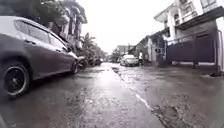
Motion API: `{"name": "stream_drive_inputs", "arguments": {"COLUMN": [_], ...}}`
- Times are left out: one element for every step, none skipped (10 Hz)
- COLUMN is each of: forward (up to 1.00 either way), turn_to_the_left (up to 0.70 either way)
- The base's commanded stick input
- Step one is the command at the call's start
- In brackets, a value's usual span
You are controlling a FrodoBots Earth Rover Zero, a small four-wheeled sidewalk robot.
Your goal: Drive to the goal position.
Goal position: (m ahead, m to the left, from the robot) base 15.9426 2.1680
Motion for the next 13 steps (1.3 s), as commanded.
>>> {"name": "stream_drive_inputs", "arguments": {"forward": [1.00, 1.00, 1.00, 1.00, 1.00, 1.00, 1.00, 1.00, 1.00, 1.00, 1.00, 1.00, 1.00], "turn_to_the_left": [0.25, 0.27, 0.27, 0.27, 0.00, 0.00, 0.00, 0.00, 0.00, 0.00, 0.23, 0.02, 0.00]}}
